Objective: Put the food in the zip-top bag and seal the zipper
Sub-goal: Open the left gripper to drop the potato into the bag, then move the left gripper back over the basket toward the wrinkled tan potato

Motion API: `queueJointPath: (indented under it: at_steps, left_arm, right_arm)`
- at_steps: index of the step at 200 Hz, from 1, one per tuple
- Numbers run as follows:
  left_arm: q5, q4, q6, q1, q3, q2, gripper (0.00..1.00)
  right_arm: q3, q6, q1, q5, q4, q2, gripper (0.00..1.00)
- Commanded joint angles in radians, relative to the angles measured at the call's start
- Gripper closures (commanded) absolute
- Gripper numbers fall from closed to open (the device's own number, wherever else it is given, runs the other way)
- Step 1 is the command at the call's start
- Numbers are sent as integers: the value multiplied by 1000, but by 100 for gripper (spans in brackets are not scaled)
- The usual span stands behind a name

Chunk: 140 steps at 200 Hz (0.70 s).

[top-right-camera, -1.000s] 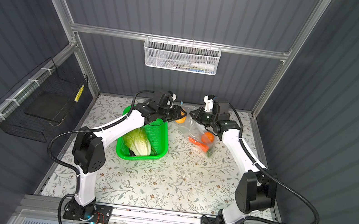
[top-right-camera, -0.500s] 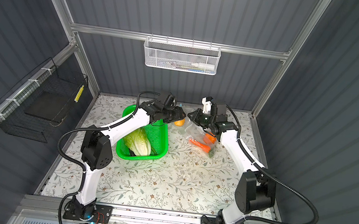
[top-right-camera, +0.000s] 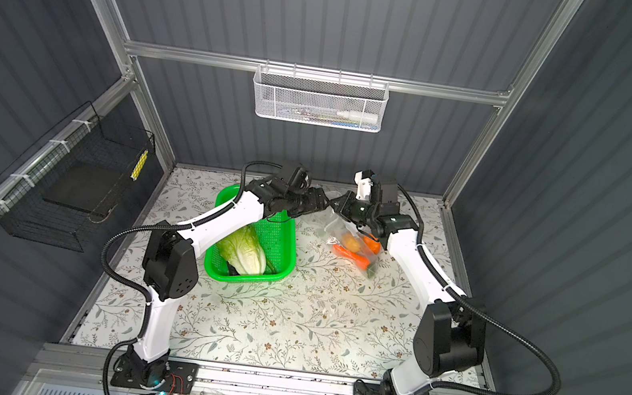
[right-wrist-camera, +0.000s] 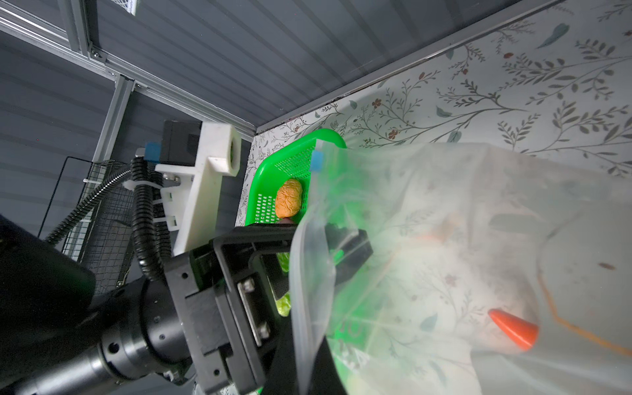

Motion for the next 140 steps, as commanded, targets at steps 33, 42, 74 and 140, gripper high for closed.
queueJointPath:
  at_steps: [33,42,74,140]
  left_arm:
    - [13,47,-38,-6,58,-71,16]
    - [12,50,-49,-6,57,-77,16]
    - [0,85,-76,-1,19,-118,15]
    - [-232,3,51,59,-97,-214,14]
  right_arm:
    - [-20,1,5,4,6,-25,100]
    - [-25,6,5,4,9,-26,100]
    - [-29,6,5,12,9,-25,100]
    - [-24,1,1,17,10,-13,100]
